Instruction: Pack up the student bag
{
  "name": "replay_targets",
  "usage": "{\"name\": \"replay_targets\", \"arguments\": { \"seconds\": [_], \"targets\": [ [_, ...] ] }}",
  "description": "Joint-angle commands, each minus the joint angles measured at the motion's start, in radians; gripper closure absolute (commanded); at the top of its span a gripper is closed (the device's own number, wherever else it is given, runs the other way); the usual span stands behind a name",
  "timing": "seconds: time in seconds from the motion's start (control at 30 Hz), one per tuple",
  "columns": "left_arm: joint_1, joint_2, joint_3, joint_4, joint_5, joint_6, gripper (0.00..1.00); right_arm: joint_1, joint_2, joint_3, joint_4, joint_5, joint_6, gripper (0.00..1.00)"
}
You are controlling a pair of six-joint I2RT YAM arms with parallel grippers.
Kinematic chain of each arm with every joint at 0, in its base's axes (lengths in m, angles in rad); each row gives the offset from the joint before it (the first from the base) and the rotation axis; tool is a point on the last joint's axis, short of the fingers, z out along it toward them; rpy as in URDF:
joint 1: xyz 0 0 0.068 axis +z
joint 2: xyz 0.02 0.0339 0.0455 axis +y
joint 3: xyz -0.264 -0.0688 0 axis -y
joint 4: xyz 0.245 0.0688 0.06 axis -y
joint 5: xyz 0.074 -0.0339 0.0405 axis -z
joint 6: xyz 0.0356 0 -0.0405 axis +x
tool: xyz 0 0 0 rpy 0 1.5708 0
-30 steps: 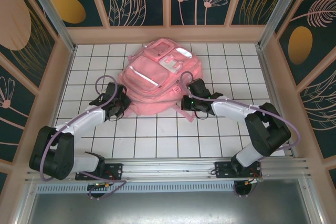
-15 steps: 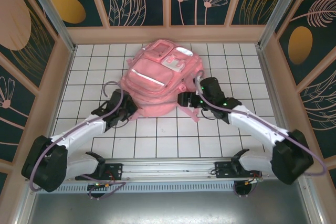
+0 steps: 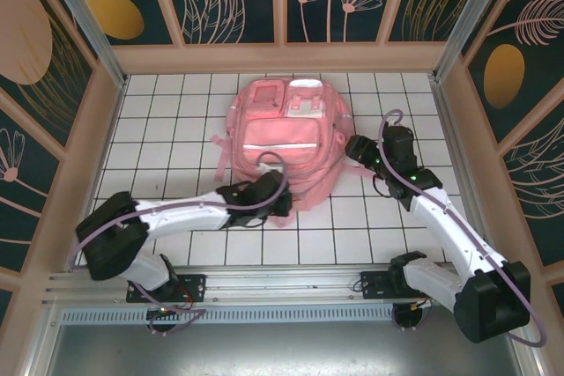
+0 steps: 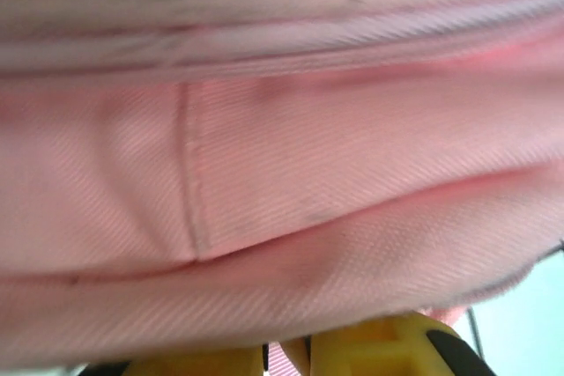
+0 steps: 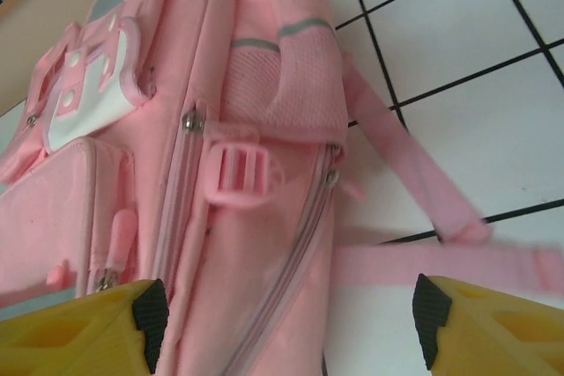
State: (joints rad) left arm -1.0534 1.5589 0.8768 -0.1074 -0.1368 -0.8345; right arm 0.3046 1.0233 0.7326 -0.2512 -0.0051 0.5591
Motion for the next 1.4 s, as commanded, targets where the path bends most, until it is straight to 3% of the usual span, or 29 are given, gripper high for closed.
{"name": "replay_targets", "arguments": {
  "seconds": [0.0,0.23,0.47,0.53,0.57,0.67,0.7,0.8,0.9,1.0,1.07,1.13,1.2,1.27,1.37],
  "targets": [
    [-0.064,0.099,0.146,-0.046,-0.009,0.169,0.81,-0.023,-0.012,0.006,-0.016,-0.013,0.032,0.25],
    [-0.071,0.023,0.052,-0.015,-0.074,0.178,0.82,-0.036,-0.017,0.018,0.002,-0.014,0.013,0.25],
    [-0.071,0.022,0.016,0.018,-0.006,0.19,0.85,-0.043,0.003,0.02,0.036,-0.065,0.013,0.25],
    [-0.07,0.013,0.012,0.016,-0.011,0.199,0.76,-0.042,0.002,0.033,0.035,-0.088,0.004,0.17],
    [-0.071,0.003,0.013,0.009,-0.012,0.213,0.63,-0.042,0.0,0.041,0.03,-0.099,-0.003,0.02],
    [-0.07,-0.063,-0.009,0.02,-0.008,0.259,0.3,-0.045,-0.041,0.041,0.049,-0.145,-0.031,0.01],
    [-0.071,-0.091,-0.015,0.017,-0.027,0.269,0.05,-0.044,-0.053,0.046,0.05,-0.143,-0.037,0.01],
    [-0.068,-0.19,-0.022,0.008,-0.094,0.311,0.01,-0.044,-0.075,0.072,0.045,-0.125,-0.071,0.01],
    [-0.042,-0.295,-0.029,0.002,-0.22,0.331,0.01,-0.043,-0.07,0.106,0.019,0.001,-0.064,0.01],
    [0.041,-0.416,-0.069,-0.005,-0.491,0.28,0.01,-0.042,-0.077,0.12,0.021,0.135,-0.073,0.01],
    [0.116,-0.518,-0.202,0.17,-0.665,0.351,0.01,-0.042,-0.117,0.098,0.073,0.193,-0.081,0.01],
    [0.187,-0.608,-0.339,0.388,-0.665,0.502,0.01,-0.045,-0.176,0.039,0.174,0.267,-0.098,0.01],
    [0.262,-0.672,-0.424,0.534,-0.64,0.565,0.01,-0.045,-0.228,-0.068,0.367,0.317,-0.189,0.01],
    [0.359,-0.697,-0.485,0.649,-0.521,0.649,0.01,-0.046,-0.255,-0.186,0.606,0.259,-0.398,0.01],
    [0.525,-0.663,-0.524,0.712,-0.397,0.707,0.01,-0.053,-0.278,-0.225,0.729,0.276,-0.566,0.01]
  ]
}}
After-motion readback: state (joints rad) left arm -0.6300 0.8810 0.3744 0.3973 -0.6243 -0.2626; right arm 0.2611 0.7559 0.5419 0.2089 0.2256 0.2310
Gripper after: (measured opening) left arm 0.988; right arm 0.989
